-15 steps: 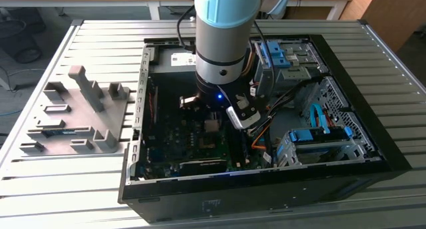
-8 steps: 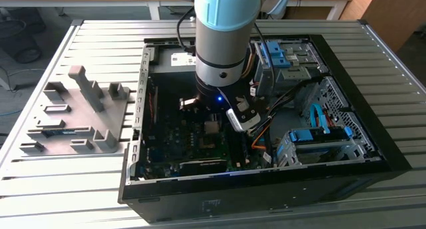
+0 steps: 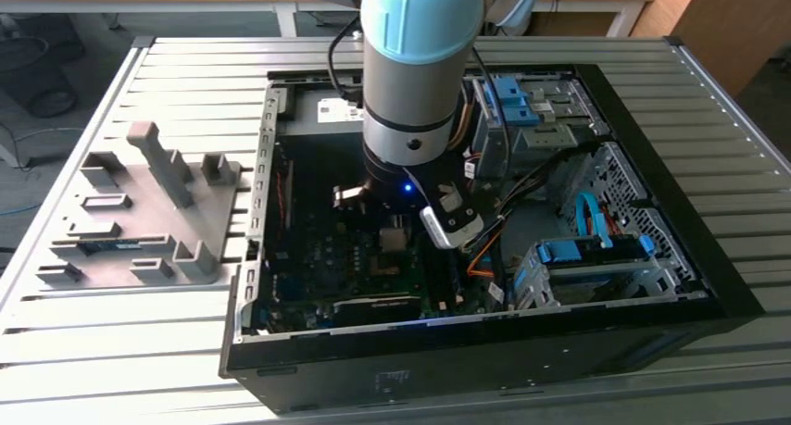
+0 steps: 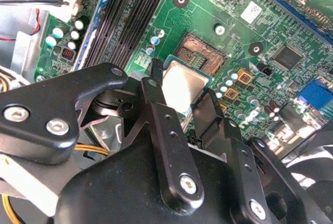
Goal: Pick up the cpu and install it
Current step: 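Place the cpu into insertion slot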
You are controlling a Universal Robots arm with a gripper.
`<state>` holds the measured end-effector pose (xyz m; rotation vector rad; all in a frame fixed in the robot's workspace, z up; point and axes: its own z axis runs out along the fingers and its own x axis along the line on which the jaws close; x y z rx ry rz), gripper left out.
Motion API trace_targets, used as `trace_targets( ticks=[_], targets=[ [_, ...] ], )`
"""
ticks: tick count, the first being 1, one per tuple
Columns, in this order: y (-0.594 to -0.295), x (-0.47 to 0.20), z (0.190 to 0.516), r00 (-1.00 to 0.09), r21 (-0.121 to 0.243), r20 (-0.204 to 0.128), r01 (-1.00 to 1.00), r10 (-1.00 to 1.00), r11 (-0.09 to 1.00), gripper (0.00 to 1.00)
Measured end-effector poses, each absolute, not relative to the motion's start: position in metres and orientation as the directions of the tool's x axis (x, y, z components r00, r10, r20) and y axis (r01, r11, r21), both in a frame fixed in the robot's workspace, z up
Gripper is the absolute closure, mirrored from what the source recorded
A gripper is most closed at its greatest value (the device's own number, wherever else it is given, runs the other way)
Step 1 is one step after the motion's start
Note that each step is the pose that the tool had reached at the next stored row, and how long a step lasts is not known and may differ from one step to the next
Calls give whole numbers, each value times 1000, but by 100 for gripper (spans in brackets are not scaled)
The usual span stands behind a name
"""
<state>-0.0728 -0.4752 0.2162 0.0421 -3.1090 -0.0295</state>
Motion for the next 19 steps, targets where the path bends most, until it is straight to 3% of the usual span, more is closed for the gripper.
trace_targets(
  ticks=[19],
  targets=[
    [-479, -73, 211, -999, 19, 32, -27, -27, 999, 53]
  ],
)
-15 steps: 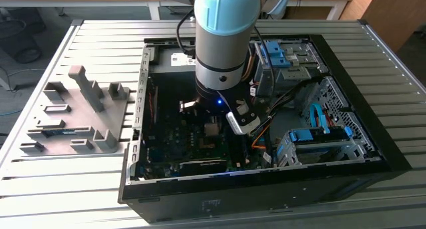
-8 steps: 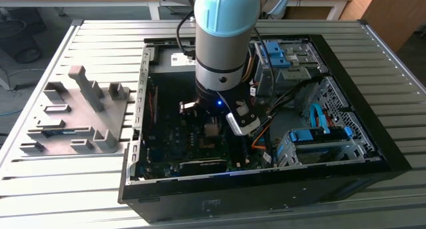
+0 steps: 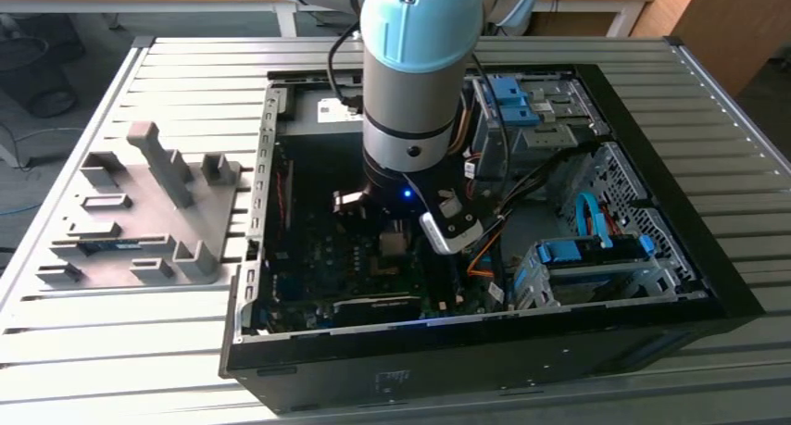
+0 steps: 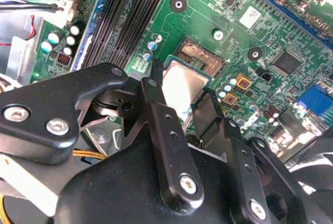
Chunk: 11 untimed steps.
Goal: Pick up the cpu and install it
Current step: 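Place the cpu into insertion slot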
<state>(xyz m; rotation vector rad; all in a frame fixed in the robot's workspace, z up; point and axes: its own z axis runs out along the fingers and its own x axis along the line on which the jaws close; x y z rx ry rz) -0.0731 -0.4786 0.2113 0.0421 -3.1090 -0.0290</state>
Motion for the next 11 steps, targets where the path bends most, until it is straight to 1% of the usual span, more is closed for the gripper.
trace_targets(
  ticks=[11],
  targets=[
    [-479, -78, 204, -999, 19, 32, -27, -27, 999, 53]
  ],
)
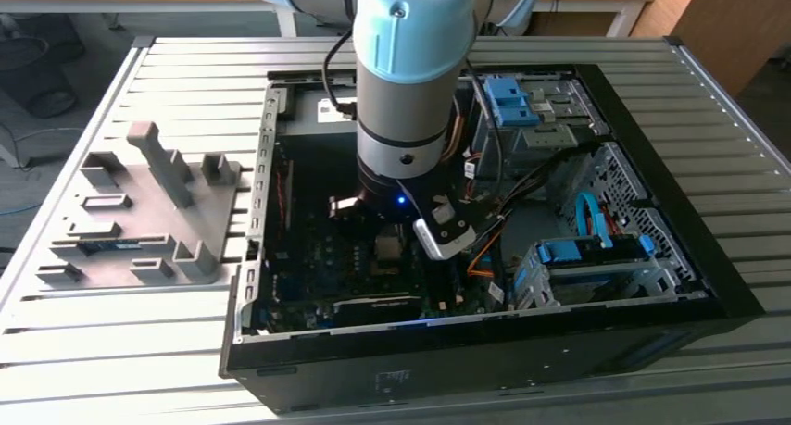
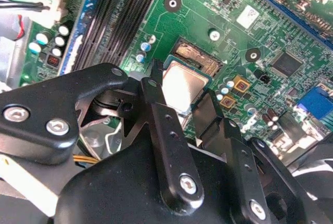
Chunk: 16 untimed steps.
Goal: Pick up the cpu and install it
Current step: 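Place the cpu into insertion slot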
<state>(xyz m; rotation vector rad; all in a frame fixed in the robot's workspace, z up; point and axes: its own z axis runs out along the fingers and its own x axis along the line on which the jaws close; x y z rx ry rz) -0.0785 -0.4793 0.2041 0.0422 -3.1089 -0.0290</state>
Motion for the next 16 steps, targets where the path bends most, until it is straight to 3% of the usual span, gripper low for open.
trace_targets(
  ticks=[16],
  targets=[
    [-486, -83, 194, -999, 19, 32, -27, -27, 999, 53]
  ],
)
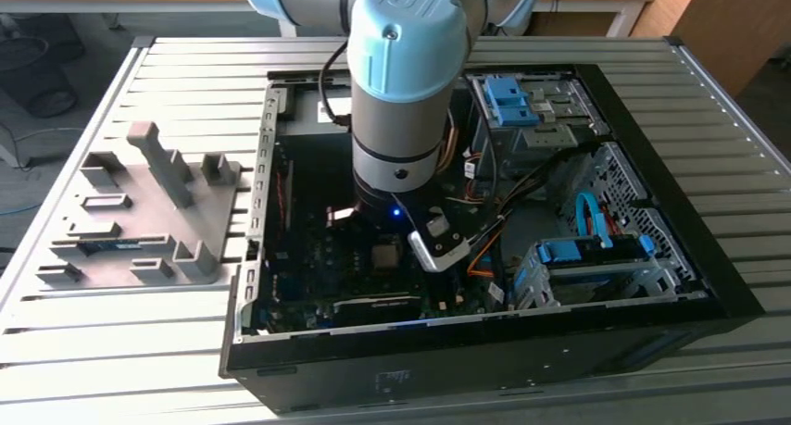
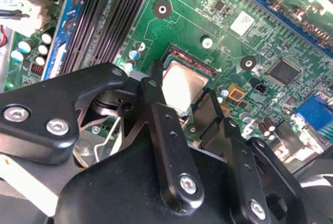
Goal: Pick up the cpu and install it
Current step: 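Place the cpu into insertion slot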
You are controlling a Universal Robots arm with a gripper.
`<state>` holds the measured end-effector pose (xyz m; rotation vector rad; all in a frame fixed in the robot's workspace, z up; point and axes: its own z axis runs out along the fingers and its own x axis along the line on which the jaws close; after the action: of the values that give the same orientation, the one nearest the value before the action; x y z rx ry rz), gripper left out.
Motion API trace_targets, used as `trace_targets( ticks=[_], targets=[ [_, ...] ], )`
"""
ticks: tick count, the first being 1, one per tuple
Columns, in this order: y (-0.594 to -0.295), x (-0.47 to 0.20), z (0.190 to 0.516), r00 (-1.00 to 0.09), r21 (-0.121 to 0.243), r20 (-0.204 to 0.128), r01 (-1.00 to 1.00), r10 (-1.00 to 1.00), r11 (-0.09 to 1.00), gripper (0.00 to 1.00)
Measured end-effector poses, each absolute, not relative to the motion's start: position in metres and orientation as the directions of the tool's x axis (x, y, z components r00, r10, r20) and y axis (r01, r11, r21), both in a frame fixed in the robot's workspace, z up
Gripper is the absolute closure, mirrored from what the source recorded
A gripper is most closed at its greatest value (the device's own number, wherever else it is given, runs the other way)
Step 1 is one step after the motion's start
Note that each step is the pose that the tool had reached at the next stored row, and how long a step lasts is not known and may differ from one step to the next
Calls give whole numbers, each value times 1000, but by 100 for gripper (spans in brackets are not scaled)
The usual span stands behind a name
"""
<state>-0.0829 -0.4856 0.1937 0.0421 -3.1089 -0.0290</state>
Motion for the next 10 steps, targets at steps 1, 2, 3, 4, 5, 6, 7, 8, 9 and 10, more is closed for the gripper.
trace_targets(
  ticks=[1, 2, 3, 4, 5, 6, 7, 8, 9, 10],
  targets=[
    [-486, -83, 193, -999, 19, 32, -27, -28, 999, 53],
    [-487, -83, 193, -999, 19, 32, -27, -28, 999, 53],
    [-489, -83, 193, -999, 19, 32, -27, -27, 999, 53],
    [-489, -83, 193, -999, 19, 32, -27, -27, 999, 53],
    [-489, -83, 192, -999, 19, 32, -27, -27, 999, 53],
    [-489, -83, 192, -999, 19, 32, -27, -27, 999, 53],
    [-489, -83, 192, -999, 19, 32, -27, -27, 999, 53],
    [-489, -83, 192, -999, 19, 32, -27, -27, 999, 53],
    [-489, -83, 191, -999, 19, 32, -27, -27, 999, 53],
    [-489, -83, 191, -999, 19, 32, -27, -27, 999, 53]
  ],
)
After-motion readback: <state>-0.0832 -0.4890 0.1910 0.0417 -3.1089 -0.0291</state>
